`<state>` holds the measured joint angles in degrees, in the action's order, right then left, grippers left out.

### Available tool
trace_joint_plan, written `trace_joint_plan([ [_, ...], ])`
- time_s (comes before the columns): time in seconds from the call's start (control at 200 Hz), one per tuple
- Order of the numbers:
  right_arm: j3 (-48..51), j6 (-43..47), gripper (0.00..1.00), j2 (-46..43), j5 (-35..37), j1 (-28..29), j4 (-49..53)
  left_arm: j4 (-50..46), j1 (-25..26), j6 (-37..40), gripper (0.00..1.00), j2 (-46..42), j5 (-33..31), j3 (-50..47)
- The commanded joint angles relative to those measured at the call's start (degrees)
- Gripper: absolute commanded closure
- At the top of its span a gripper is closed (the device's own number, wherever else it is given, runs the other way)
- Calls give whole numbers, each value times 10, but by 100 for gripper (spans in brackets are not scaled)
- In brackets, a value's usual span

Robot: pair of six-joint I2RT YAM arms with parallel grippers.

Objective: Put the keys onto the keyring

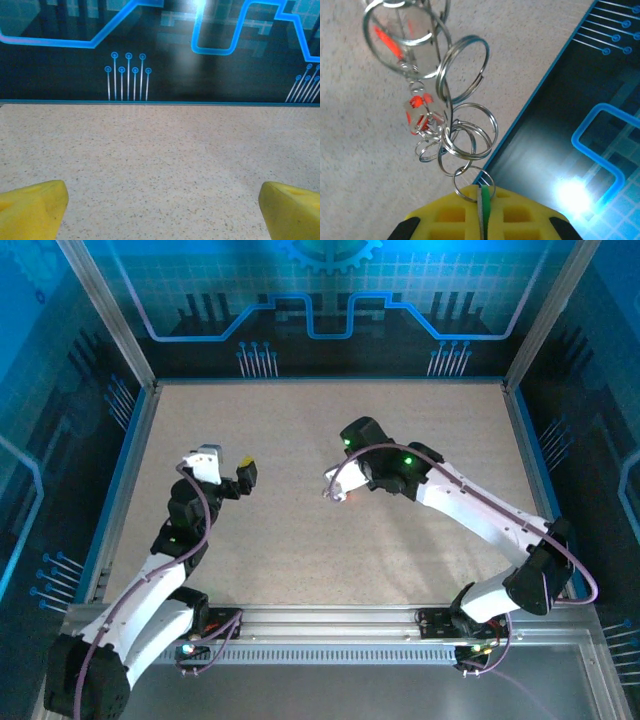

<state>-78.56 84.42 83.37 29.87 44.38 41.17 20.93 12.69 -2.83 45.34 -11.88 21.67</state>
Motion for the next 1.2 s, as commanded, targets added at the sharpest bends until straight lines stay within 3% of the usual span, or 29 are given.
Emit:
trace_joint_plan([
  [0.0,-6,101,100,-17,8,-13,-1,17,-6,-11,1,-23,-39,-15],
  [0.285,-45,142,100,18,11,-28,12,22,-13,-20,1,-48,-78,-24],
  [0.485,-80,132,100,51,-22,-27,11,18,-16,-29,1,-58,-90,-28],
  [0.63,-85,150,98,76,-89,-33,-26,22,-18,-35,1,-57,-88,-29],
  [0.84,-196,134,100,183,-89,-37,-53,26,-19,-35,1,-48,-83,-30],
  [1.196,-302,108,100,312,-101,-36,-106,26,-22,-37,1,-47,-88,-31],
])
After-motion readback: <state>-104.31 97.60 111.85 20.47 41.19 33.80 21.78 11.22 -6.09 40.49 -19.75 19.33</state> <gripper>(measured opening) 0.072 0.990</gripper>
